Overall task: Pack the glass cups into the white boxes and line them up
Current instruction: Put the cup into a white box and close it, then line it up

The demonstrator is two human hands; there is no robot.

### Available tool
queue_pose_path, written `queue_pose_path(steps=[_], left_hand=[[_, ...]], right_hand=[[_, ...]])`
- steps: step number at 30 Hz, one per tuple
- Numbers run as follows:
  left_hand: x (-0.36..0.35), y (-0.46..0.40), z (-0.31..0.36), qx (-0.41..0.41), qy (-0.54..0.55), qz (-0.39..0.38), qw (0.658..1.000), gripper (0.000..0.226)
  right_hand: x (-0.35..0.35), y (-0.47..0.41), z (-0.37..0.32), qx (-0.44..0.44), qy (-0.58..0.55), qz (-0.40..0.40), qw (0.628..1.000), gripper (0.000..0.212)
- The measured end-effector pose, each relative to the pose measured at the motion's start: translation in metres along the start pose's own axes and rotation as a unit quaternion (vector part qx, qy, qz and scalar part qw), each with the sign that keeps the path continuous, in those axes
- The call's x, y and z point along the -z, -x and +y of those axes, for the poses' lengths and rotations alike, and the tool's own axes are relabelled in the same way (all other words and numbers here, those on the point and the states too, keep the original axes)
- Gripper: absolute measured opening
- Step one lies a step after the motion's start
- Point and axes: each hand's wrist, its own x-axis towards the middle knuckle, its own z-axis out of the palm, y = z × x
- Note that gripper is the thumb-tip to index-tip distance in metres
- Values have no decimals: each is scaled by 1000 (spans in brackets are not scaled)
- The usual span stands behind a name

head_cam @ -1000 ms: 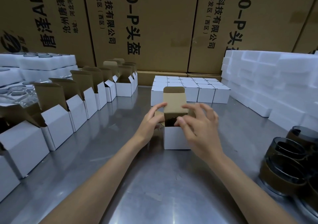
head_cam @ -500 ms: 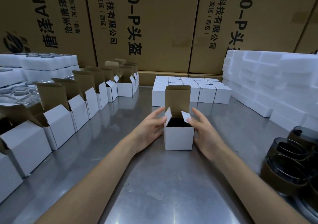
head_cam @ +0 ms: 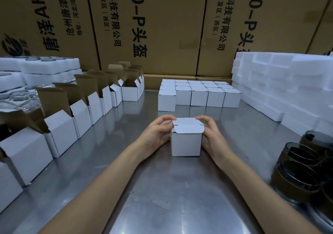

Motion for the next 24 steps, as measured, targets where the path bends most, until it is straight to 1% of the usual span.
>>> queue_pose_path(steps=[2, 4, 5, 8, 11, 13, 16, 20, 22, 24], left_hand=[[-1, 1, 2, 1, -9, 1, 1000, 20], [0, 3, 5, 6, 3, -5, 1000, 12], [0, 4, 6, 6, 9, -12, 1000, 13], [-1, 6, 4, -7, -23, -25, 999, 21], [-6, 6, 0, -21, -54, -35, 998, 33], [-7, 7, -1, -31, -48, -22, 998, 39], [-6, 8, 0, -46, -46, 9, 998, 36], [-4, 6, -2, -50, -58, 24, 997, 37], [-2, 6, -1, -36, -49, 4, 998, 35], [0, 7, 0, -19, -32, -32, 999, 32]], right_hand=[[0, 0, 0, -2, 9, 0, 1000, 14], [2, 0, 0, -7, 7, 1, 1000, 12], [3, 1, -1, -12, 1, -2, 1000, 12], [6, 1, -2, -21, 0, -23, 1000, 26], [6, 3, -2, -20, -1, -42, 999, 48], [4, 3, -1, -11, 16, -41, 999, 56], [2, 3, 1, 12, 37, -16, 999, 64], [0, 4, 3, 23, 43, -6, 999, 66], [2, 4, 2, 17, 33, -15, 999, 65], [3, 4, 0, 7, 22, -28, 999, 62]])
